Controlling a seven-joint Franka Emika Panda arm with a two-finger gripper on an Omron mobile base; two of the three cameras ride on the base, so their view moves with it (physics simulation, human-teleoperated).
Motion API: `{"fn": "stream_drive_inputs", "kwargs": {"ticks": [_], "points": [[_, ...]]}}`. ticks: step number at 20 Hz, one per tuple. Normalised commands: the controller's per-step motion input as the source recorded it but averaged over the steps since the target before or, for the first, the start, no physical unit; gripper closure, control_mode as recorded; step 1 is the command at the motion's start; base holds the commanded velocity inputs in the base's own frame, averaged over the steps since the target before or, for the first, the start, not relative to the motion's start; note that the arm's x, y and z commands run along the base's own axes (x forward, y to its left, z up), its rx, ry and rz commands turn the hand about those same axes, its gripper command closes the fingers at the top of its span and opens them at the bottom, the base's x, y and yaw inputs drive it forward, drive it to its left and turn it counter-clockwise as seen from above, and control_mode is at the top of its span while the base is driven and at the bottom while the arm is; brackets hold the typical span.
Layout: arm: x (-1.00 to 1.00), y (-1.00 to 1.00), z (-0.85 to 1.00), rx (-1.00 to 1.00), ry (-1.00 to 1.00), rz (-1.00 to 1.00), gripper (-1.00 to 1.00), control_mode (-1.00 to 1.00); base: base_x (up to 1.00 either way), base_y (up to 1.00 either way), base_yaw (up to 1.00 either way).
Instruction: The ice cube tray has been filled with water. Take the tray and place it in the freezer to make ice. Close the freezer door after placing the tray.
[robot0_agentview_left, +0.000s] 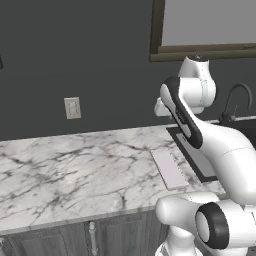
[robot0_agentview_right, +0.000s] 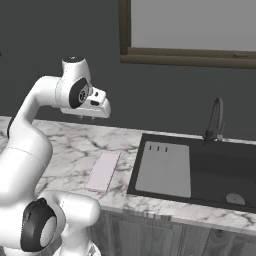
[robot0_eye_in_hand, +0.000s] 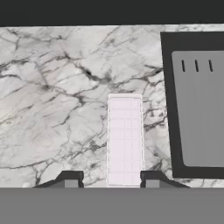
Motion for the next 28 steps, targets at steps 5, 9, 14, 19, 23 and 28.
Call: {"fn": "stream_drive_inputs", "kwargs": {"ticks": [5,9,14,19,23,28], "points": [[-0.16,-0.03,0.0,0.0,-0.02,0.0,-1.0,-1.0,0.0,0.0,0.0],[-0.5,0.03,-0.23,0.0,-0.06,0.03,-1.0,-1.0,0.0,0.0,0.0],[-0.07,0.11,-0.39,0.0,-0.07,0.01,-1.0,-1.0,0.0,0.0,0.0],[0.08,0.01,-0.34,0.0,-0.01,0.0,-1.0,-1.0,0.0,0.0,0.0],[0.34,-0.02,-0.16,-0.02,0.02,0.02,-1.0,-1.0,0.0,0.0,0.0],[0.55,0.09,-0.33,-0.02,0.21,0.07,-1.0,-1.0,0.0,0.0,0.0]]}}
